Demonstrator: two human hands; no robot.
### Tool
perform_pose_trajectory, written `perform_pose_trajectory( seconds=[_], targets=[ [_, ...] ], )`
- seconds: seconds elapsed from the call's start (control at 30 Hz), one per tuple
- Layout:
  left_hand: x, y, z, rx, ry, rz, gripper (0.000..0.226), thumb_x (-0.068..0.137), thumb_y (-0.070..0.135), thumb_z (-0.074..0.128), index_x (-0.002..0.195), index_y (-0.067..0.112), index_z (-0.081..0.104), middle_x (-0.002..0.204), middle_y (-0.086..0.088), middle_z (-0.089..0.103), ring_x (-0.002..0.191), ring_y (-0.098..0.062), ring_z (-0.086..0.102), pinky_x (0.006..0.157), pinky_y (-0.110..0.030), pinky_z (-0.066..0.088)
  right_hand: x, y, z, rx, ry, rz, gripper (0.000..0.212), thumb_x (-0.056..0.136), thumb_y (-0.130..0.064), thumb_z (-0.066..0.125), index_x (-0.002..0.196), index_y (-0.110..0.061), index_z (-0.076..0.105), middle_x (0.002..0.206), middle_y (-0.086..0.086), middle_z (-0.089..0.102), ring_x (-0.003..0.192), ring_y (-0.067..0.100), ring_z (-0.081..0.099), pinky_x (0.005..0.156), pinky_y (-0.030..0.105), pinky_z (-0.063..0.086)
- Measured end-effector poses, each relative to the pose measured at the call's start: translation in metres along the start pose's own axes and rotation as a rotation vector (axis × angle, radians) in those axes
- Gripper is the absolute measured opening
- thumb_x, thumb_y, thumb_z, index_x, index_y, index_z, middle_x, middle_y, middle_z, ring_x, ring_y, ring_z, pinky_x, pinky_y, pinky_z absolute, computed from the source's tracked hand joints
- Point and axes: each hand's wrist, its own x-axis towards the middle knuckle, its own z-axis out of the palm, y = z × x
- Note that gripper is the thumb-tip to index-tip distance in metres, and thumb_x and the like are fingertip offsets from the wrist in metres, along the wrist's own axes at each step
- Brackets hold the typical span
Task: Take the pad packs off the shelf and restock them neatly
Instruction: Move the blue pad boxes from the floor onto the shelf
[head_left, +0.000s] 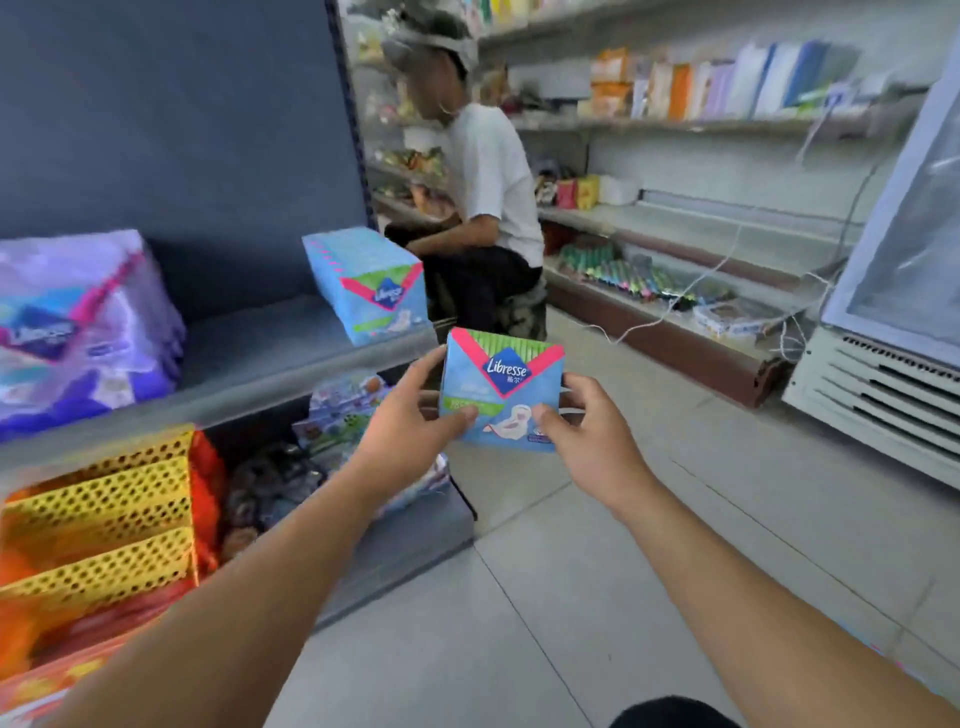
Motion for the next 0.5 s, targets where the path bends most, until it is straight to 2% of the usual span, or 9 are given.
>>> perform_pose_trajectory(
  seconds=[0.07, 0.13, 0.27, 0.33, 0.4, 0.47, 0.5],
  targets=[
    [-0.018, 0.017, -0.044, 0.015, 0.103, 0.01, 0.059, 0.087, 0.022, 0.072, 0.132, 0.045, 0.042, 0.099, 0.002, 0.072, 0.09, -0.015, 0.07, 0.062, -0.022, 0.05, -0.003, -0.04, 0.028, 0.006, -0.036, -0.076, 0.033, 0.09, -0.022, 0.067, 0.12, -0.025, 0.052, 0.1, -0.012, 0.064, 0.091, 0.012, 0.067, 0.082, 0.038, 0.056],
    [-0.033, 0.031, -0.082, 0.05, 0.211, 0.013, 0.055, 0.087, 0.029, 0.071, 0.131, 0.047, 0.042, 0.095, 0.005, 0.073, 0.083, -0.01, 0.072, 0.058, -0.024, 0.052, -0.004, -0.075, 0.054, 0.005, -0.074, -0.144, 0.036, 0.09, -0.022, 0.067, 0.123, -0.022, 0.052, 0.097, -0.016, 0.062, 0.088, 0.003, 0.064, 0.074, 0.024, 0.054],
    [-0.043, 0.043, -0.135, 0.121, 0.381, 0.018, 0.053, 0.084, 0.032, 0.074, 0.129, 0.039, 0.046, 0.099, 0.006, 0.072, 0.088, -0.008, 0.07, 0.072, -0.032, 0.059, 0.0, -0.127, 0.094, -0.026, -0.154, -0.235, 0.038, 0.093, -0.024, 0.064, 0.128, -0.025, 0.049, 0.099, -0.019, 0.058, 0.088, -0.003, 0.06, 0.063, 0.009, 0.043],
    [-0.041, 0.042, -0.151, 0.154, 0.436, 0.012, 0.053, 0.083, 0.035, 0.074, 0.128, 0.037, 0.046, 0.102, 0.008, 0.07, 0.091, -0.006, 0.068, 0.071, -0.032, 0.059, 0.005, -0.141, 0.112, -0.044, -0.18, -0.259, 0.04, 0.094, -0.022, 0.062, 0.131, -0.024, 0.049, 0.106, -0.013, 0.059, 0.09, -0.002, 0.058, 0.059, 0.004, 0.04],
    [-0.035, 0.041, -0.16, 0.178, 0.49, 0.004, 0.053, 0.085, 0.034, 0.073, 0.129, 0.034, 0.045, 0.104, 0.009, 0.069, 0.09, -0.004, 0.067, 0.064, -0.024, 0.054, 0.014, -0.151, 0.13, -0.076, -0.178, -0.294, 0.04, 0.094, -0.02, 0.061, 0.132, -0.022, 0.049, 0.115, -0.007, 0.06, 0.099, 0.007, 0.059, 0.063, 0.006, 0.042],
    [-0.022, 0.035, -0.167, 0.175, 0.537, -0.012, 0.052, 0.086, 0.034, 0.072, 0.13, 0.032, 0.043, 0.104, 0.01, 0.068, 0.088, -0.003, 0.066, 0.058, -0.017, 0.047, 0.03, -0.153, 0.148, -0.094, -0.181, -0.281, 0.042, 0.094, -0.022, 0.058, 0.135, -0.023, 0.048, 0.123, -0.005, 0.058, 0.109, 0.013, 0.058, 0.077, 0.02, 0.047],
    [-0.013, 0.03, -0.171, 0.172, 0.561, -0.022, 0.052, 0.087, 0.034, 0.071, 0.13, 0.031, 0.042, 0.104, 0.01, 0.067, 0.088, -0.002, 0.066, 0.055, -0.014, 0.044, 0.04, -0.152, 0.157, -0.101, -0.189, -0.271, 0.042, 0.094, -0.023, 0.057, 0.135, -0.024, 0.048, 0.126, -0.006, 0.057, 0.112, 0.013, 0.056, 0.08, 0.025, 0.045]
  ],
)
